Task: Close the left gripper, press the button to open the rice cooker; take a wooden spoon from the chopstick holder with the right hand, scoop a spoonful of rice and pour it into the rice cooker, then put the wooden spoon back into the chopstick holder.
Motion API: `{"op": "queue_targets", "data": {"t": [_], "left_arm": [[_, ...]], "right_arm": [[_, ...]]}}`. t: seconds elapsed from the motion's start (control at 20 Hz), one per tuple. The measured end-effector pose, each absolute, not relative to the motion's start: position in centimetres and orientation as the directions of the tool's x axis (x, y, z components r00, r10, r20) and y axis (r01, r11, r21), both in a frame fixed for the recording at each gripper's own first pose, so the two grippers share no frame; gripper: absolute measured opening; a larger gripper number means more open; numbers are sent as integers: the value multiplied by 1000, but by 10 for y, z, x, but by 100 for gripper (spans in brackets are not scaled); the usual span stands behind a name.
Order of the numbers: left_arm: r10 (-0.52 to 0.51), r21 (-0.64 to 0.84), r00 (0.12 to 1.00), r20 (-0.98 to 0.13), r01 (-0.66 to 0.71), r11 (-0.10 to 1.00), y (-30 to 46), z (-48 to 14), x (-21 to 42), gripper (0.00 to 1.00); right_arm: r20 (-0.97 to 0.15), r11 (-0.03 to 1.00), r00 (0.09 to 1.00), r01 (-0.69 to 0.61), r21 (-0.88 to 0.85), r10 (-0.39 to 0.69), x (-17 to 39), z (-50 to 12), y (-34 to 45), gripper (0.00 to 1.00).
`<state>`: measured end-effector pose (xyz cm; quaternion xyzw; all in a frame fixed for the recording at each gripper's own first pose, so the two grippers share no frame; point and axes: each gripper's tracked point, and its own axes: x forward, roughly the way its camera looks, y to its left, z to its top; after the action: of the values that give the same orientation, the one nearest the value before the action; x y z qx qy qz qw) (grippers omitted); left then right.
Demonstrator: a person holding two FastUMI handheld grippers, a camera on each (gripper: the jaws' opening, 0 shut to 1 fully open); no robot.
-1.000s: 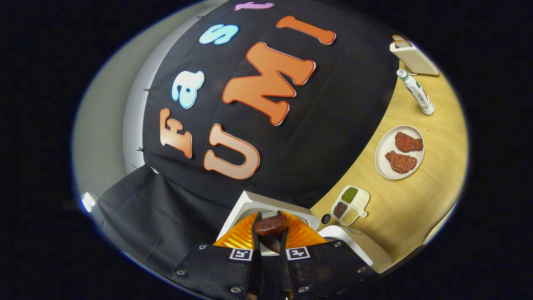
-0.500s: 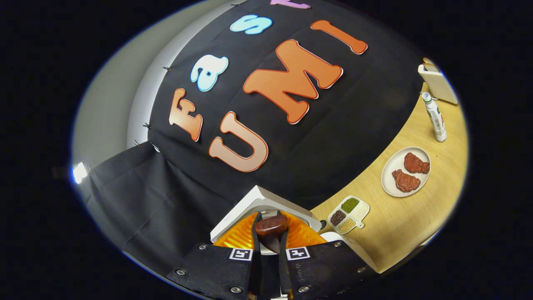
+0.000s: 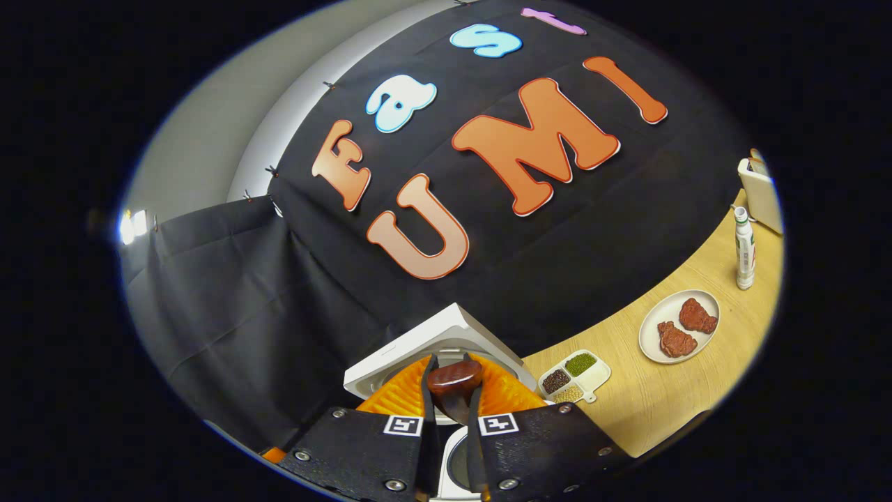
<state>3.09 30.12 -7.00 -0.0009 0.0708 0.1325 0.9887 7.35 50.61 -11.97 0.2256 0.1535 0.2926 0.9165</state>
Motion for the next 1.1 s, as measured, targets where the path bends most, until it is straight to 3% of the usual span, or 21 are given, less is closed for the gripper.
{"op": "queue_targets", "data": {"t": [0.45,0.9,1.1], "left_arm": [[265,16,953,-145,-266,964,301,-77,31,98],[276,20,950,-146,-276,961,299,-80,24,98],[281,16,949,-145,-281,959,298,-81,18,98]], "right_arm": [[-135,749,741,-622,230,657,49,-117,537,15],[-131,688,685,-725,-33,716,22,-121,562,15],[-146,681,675,-732,-15,723,15,-126,560,15]]}}
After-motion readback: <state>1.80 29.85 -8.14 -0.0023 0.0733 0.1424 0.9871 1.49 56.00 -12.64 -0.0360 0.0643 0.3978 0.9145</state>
